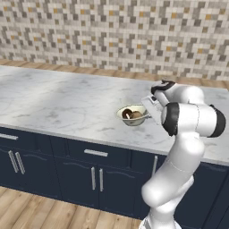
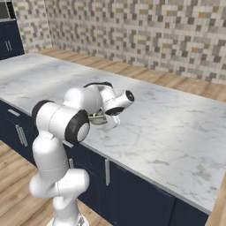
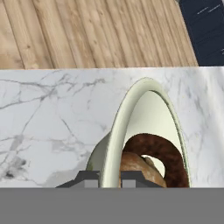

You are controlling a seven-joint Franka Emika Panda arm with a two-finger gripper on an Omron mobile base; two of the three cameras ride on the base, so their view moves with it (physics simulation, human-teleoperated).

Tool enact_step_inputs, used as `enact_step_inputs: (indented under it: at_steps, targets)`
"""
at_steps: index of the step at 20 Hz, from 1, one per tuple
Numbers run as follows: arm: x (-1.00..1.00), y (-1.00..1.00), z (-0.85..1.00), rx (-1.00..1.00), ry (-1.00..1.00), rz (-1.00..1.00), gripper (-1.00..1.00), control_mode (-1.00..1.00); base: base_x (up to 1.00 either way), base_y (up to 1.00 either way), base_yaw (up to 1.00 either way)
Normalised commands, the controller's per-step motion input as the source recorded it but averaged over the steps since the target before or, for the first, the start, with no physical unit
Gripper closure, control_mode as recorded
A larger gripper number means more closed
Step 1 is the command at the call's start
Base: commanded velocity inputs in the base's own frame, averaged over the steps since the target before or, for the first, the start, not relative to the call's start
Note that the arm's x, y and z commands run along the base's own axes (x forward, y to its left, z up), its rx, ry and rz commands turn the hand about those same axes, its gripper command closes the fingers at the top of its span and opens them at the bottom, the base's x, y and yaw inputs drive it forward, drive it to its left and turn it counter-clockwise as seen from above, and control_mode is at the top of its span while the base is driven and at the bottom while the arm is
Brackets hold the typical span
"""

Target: Pick up the heated bread from the toaster oven and place it in the bowl. Then move the bread bowl to the dining counter.

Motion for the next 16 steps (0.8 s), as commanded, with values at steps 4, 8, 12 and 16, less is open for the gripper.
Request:
enact_step_inputs:
  at_steps: [4,8,12,16]
  targets:
    - [0.02,0.00,-0.47,-0.04,0.00,0.00,1.00,-1.00,0.00,0.00,0.00]
    - [0.00,0.00,-0.49,-0.02,0.00,0.00,1.00,-1.00,0.00,0.00,0.00]
    - [0.03,0.00,-0.43,0.00,0.00,0.00,1.00,-1.00,0.00,0.00,0.00]
    - [0.00,0.00,0.00,0.00,0.00,0.00,-1.00,-1.00,0.00,0.00,0.00]
